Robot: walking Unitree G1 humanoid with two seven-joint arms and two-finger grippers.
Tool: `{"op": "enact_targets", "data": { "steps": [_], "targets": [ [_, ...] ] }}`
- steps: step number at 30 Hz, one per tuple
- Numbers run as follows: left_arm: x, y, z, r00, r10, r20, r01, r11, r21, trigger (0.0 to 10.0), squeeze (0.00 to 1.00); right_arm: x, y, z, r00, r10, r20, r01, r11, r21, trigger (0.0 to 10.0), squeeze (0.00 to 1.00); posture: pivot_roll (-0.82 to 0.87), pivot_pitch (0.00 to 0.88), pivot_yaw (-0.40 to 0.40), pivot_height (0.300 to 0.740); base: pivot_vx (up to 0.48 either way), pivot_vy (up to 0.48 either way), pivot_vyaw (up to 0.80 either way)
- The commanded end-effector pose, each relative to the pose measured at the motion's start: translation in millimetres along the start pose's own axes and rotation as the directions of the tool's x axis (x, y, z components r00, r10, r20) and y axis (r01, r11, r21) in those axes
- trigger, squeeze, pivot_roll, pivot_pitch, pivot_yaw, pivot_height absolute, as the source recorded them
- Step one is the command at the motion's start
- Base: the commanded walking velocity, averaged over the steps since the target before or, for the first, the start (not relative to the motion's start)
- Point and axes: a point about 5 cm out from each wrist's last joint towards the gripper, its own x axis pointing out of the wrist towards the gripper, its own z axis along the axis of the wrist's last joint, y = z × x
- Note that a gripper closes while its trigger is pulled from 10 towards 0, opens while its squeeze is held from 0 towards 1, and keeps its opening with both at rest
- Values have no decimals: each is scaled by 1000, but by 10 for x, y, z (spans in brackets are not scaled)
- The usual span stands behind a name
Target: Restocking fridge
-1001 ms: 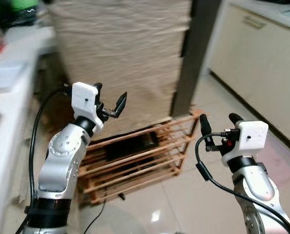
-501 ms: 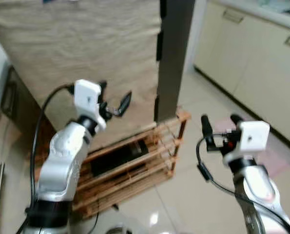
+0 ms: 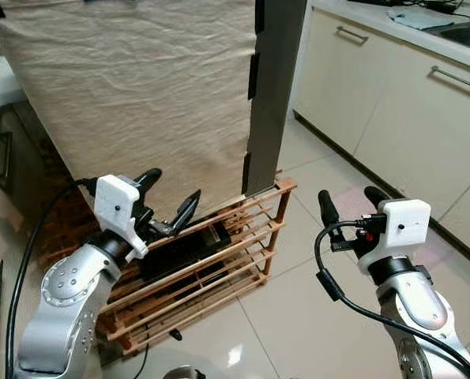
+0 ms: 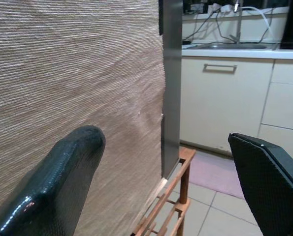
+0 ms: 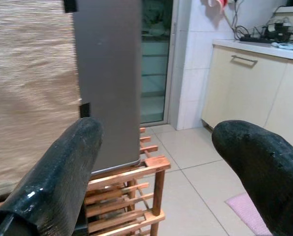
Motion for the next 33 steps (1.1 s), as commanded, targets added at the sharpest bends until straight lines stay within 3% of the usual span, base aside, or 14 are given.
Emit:
{"op": "enact_targets", "data": {
  "steps": [1,8,13,16,17,19,24,33],
  "targets": [
    [9,2,75,1000,-5,19,4,1000,19,10000,0,-7,12,38,1000,16,17,-16,1000,-3,10000,0,-13,1,-6,740,0,416,0],
    [40,-22,117,999,-21,31,20,999,30,10000,0,-18,-7,25,1000,10,15,-10,1000,-5,10000,0,-15,0,2,740,0,422,0],
    [51,-86,137,999,-39,37,36,996,84,10000,0,-47,-8,10,1000,6,9,-6,1000,-5,10000,0,-19,0,5,740,0,-96,0],
    [70,-110,136,998,-41,41,39,998,55,10000,0,-53,-11,11,1000,5,9,-5,1000,-7,10000,0,-21,0,5,740,0,-480,0],
    [85,-114,128,999,-30,41,30,999,14,10000,0,-56,-16,13,1000,3,9,-3,1000,-8,10000,0,-23,0,4,740,0,0,0],
    [96,-114,121,999,-27,34,26,999,21,10000,0,-56,-23,13,1000,2,9,-2,1000,-9,10000,0,-23,0,4,740,0,0,0],
    [132,-20,138,997,65,40,-67,996,54,10000,0,-56,-45,17,1000,6,7,-5,1000,-17,10000,0,-25,2,7,740,0,0,0],
    [139,117,199,973,217,80,-219,976,5,10000,0,-72,-74,21,999,46,-2,-46,999,-25,10000,0,-27,11,9,740,0,0,0]
  ]
}}
